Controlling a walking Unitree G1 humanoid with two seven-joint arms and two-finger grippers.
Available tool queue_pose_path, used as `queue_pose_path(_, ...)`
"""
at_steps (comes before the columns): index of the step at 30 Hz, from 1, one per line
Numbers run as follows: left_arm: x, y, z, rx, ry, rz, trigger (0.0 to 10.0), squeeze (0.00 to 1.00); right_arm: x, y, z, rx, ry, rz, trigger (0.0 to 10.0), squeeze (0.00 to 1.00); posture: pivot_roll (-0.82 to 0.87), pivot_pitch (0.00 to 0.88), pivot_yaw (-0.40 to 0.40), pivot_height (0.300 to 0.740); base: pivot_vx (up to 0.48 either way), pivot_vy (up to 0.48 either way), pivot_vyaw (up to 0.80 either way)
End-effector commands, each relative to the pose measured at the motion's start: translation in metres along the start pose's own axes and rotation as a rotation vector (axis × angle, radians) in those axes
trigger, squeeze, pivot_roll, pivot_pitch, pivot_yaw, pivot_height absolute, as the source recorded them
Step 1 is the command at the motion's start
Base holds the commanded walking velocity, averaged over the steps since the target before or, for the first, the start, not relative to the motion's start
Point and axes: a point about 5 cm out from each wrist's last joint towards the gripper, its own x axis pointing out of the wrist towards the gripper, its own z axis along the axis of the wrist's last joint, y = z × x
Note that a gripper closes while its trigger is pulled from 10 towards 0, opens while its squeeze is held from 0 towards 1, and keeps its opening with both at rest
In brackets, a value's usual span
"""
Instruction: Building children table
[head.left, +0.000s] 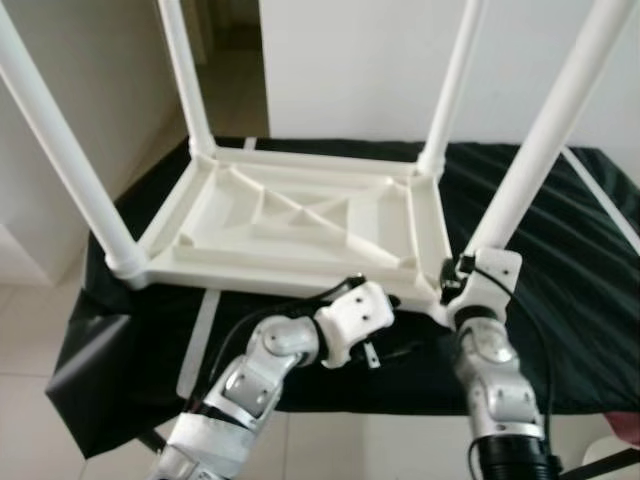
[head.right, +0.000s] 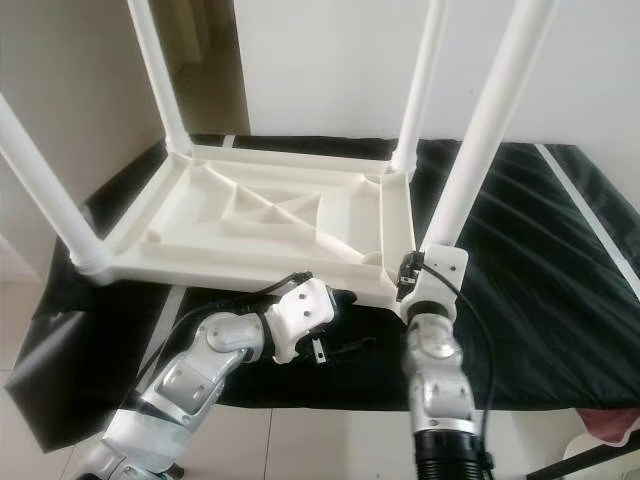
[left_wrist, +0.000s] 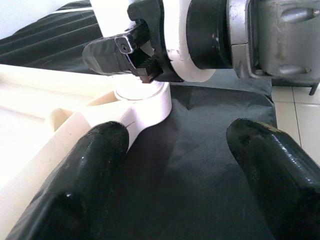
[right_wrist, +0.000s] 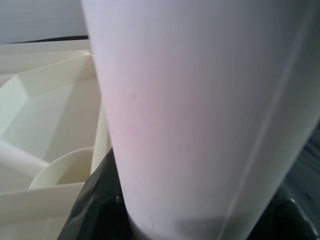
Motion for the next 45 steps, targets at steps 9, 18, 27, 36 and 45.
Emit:
queue_pose_path(9, 0.0, 0.0, 0.0, 0.013, 0.01, 0.068, 10.0, 0.0, -0.006, 0.0, -0.014, 0.027, 0.096, -0.025, 10.0, 0.0, 0.04, 0.0, -0.047, 0.74, 0.0, 0.0, 0.0)
queue_pose_path(18, 0.001, -0.004, 0.0, 0.007, 0.007, 0.052, 10.0, 0.0, -0.011, 0.001, -0.009, 0.028, 0.057, -0.004, 10.0, 1.0, 0.03, 0.0, -0.039, 0.74, 0.0, 0.0, 0.0)
queue_pose_path(27, 0.001, -0.004, 0.0, 0.001, 0.008, 0.056, 10.0, 0.0, -0.014, -0.008, -0.005, 0.02, 0.03, 0.075, 10.0, 1.0, 0.02, 0.0, -0.043, 0.74, 0.0, 0.0, 0.0)
queue_pose_path(36, -0.001, -0.002, 0.0, -0.009, 0.009, 0.08, 10.0, 0.0, -0.01, -0.03, -0.003, -0.062, 0.011, 0.22, 10.0, 0.0, 0.02, 0.0, -0.056, 0.74, 0.0, 0.0, 0.0)
queue_pose_path(45, 0.004, 0.003, 0.004, 0.006, 0.0, 0.072, 10.0, 0.0, 0.008, -0.043, 0.013, -0.149, -0.034, 0.377, 10.0, 0.0, 0.0, 0.0, -0.033, 0.74, 0.0, 0.0, 0.0)
